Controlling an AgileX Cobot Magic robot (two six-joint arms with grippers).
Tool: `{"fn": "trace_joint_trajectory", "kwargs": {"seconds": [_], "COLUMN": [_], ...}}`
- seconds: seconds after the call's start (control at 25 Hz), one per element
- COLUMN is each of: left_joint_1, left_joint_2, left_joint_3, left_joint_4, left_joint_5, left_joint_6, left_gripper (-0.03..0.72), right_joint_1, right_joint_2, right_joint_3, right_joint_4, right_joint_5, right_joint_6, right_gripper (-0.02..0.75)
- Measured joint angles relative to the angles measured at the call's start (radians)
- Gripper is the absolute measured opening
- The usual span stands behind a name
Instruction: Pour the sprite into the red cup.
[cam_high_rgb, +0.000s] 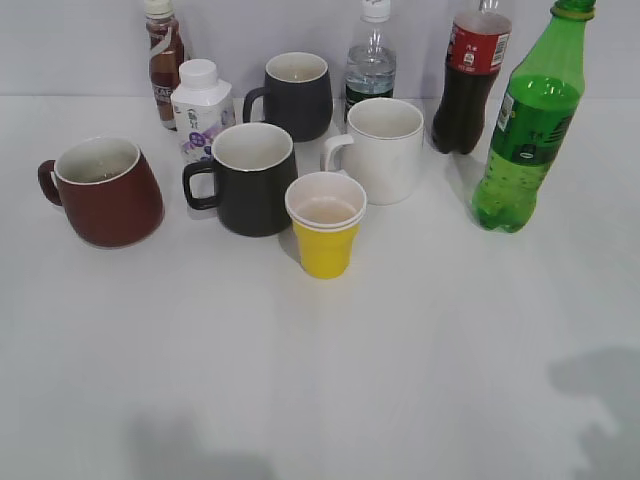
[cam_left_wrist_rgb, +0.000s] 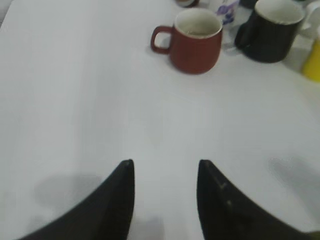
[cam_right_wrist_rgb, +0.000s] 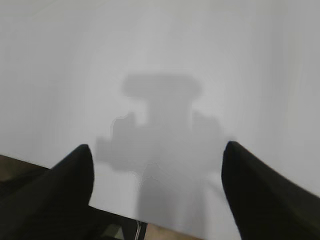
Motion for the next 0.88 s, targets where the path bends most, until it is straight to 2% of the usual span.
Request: {"fn": "trace_joint_trajectory", "kwargs": {"seconds": [0.16, 0.36, 0.88], "left_joint_1": [0.0, 0.0, 0.0], "left_joint_2": [-0.021, -0.021, -0.021], "left_joint_3": [0.102, 0.133, 0.159], "left_joint_4": [0.007, -0.001, -0.006], "left_joint_5": [-0.012, -0.103, -0.15], "left_joint_6": [0.001, 0.065, 0.08], "left_gripper": [0.328, 0.327, 0.298], "right_joint_1": [0.0, 0.0, 0.0], "right_joint_2": [-0.173, -0.325, -0.345], "right_joint_3": [0.054, 0.085, 0.093], "right_joint_4": [-0.023, -0.029, -0.031], "right_joint_5": [0.018, -0.02, -0.03], "right_joint_6": [0.002, 0.003, 0.003], "right_gripper": [0.594, 0.594, 0.594]}}
